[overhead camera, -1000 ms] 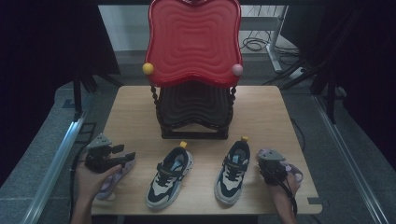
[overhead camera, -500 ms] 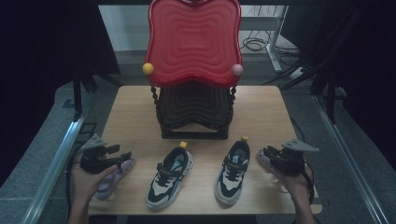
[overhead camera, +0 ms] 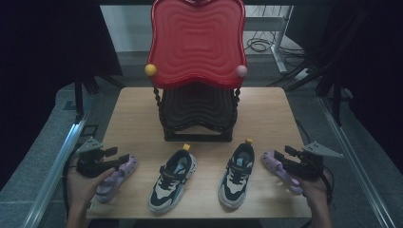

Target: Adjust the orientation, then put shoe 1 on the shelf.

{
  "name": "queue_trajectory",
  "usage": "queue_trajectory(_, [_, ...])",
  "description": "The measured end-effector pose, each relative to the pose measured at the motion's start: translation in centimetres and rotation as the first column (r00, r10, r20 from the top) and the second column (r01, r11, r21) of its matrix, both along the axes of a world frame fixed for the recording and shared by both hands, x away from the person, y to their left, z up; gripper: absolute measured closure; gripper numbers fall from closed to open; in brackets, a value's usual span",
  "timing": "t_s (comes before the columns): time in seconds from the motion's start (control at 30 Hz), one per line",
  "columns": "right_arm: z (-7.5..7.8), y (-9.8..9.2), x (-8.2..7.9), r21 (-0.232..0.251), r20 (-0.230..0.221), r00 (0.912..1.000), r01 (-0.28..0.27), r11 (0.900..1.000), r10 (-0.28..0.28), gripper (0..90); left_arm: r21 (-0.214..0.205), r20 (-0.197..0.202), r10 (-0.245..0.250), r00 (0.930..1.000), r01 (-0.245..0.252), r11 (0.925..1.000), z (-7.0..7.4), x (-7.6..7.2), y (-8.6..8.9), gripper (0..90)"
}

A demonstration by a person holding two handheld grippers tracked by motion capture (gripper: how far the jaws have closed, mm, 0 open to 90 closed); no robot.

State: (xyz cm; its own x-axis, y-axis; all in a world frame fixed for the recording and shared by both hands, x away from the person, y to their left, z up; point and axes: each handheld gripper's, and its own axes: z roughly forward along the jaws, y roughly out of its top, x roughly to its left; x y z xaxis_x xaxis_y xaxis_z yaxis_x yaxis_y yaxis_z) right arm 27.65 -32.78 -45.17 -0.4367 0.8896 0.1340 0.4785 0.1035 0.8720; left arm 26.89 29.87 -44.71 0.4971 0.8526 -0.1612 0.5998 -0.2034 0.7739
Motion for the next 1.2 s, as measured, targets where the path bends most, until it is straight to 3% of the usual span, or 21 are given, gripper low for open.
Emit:
queue_trajectory(0.2, [0.0,-0.3,-0.6,-0.001,0.007,0.9998,0.02,0.9998,-0.02,44.8,-0.002,-0.01,-0.002,1.0,0.002,1.0,-0.2,-0.2,0.2,38.4])
queue_trajectory(0.33, [-0.2,-0.7,-0.9,0.002,-0.001,0.9995,0.031,0.9995,-0.031,43.8,-0.036,-0.003,-0.022,0.9998,0.022,0.9991,0.2,-0.9,0.6,38.2])
queue_trajectory(0.4, [-0.3,-0.8,-1.0,0.002,-0.006,0.9996,0.028,0.9996,-0.028,43.8,-0.035,-0.002,-0.027,0.9996,0.027,0.999,0.3,-1.1,0.8,38.2])
queue_trajectory(0.6, [-0.7,-0.8,-1.3,0.0,-0.017,0.9991,0.038,0.9993,-0.038,43.6,-0.033,-0.006,-0.012,0.9999,0.011,0.9994,-0.3,-3.3,2.4,40.0])
queue_trajectory(0.7, [-0.7,-0.6,-1.4,-0.007,-0.018,0.9991,0.039,0.9992,-0.039,43.5,-0.043,-0.027,-0.012,0.9996,0.011,0.999,-1.1,-5.0,3.6,41.3])
queue_trajectory(0.8, [-0.7,-0.5,-1.4,-0.003,-0.019,0.9987,0.048,0.9988,-0.048,43.3,-0.044,-0.045,-0.027,0.9986,0.025,0.9987,-1.7,-5.7,3.9,42.0])
queue_trajectory(0.97, [-0.8,-0.4,-1.4,0.007,-0.026,0.9981,0.056,0.9984,-0.056,43.2,-0.002,-0.099,-0.036,0.9944,0.036,0.9993,-3.5,-6.7,3.8,42.9])
queue_trajectory(1.2, [-1.0,-1.1,-1.9,0.018,-0.028,0.9961,0.084,0.9963,-0.083,43.3,0.065,-0.128,-0.025,0.9915,0.033,0.9973,-4.4,-6.0,3.1,45.9])
